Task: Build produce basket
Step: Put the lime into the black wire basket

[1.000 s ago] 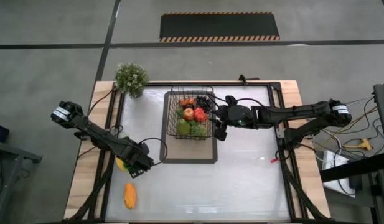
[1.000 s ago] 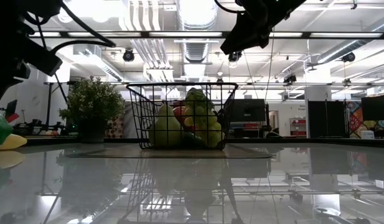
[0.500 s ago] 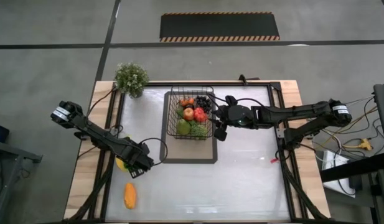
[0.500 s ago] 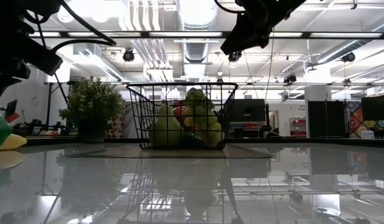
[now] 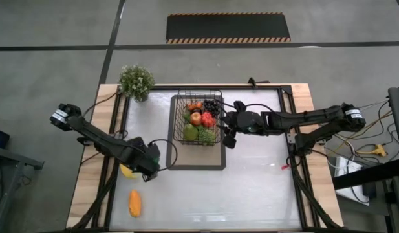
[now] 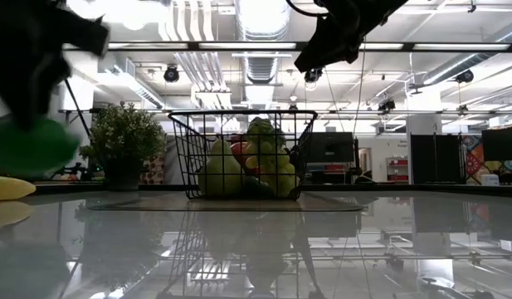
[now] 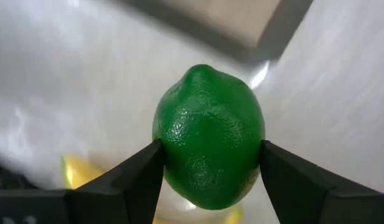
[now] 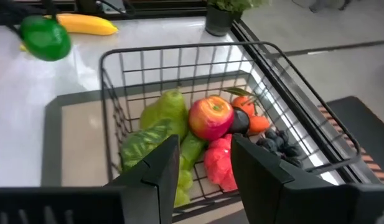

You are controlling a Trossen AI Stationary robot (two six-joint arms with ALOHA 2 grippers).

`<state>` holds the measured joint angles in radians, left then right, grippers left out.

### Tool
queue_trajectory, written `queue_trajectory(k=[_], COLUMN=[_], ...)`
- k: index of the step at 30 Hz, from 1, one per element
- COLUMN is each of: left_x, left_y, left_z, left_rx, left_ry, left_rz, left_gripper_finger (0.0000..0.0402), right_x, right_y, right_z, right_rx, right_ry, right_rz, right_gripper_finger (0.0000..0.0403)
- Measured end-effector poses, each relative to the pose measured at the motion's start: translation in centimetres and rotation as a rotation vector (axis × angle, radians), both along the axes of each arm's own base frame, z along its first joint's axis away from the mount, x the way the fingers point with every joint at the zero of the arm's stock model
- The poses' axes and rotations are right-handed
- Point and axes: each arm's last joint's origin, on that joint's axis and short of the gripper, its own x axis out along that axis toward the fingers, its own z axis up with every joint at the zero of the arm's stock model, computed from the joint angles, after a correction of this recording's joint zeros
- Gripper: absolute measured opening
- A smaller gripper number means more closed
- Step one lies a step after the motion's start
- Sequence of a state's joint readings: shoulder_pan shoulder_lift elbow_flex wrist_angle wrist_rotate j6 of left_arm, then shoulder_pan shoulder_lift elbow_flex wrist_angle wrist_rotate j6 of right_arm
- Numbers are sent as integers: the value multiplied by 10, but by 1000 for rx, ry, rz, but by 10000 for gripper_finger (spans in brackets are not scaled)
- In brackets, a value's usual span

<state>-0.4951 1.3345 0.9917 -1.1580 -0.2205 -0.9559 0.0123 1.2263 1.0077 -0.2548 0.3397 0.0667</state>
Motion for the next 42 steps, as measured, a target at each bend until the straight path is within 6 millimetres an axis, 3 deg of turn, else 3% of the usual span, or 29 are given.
queue_trajectory(k=[11, 17, 23, 33, 42], left_x=[0, 19, 39, 70, 85], left_y=[-7, -22, -34, -49, -55], left_z=[71, 90, 105, 102, 81], left_rx=[214, 297, 408, 556, 622], left_ry=[-424, -686, -878, -964, -910], left_rz=[-98, -274, -426, -522, -494], left_gripper_finger=[227, 227, 227, 227, 227], right_x=[1, -1, -3, 7, 14], right_y=[39, 51, 55, 65, 72], right_z=[-13, -26, -25, -31, -32], right_rx=[-62, -46, 23, -48, -75], right_ry=[-126, -315, -485, -645, -766], right_rz=[179, 301, 418, 568, 640], right_gripper_finger=[128, 137, 180, 268, 298])
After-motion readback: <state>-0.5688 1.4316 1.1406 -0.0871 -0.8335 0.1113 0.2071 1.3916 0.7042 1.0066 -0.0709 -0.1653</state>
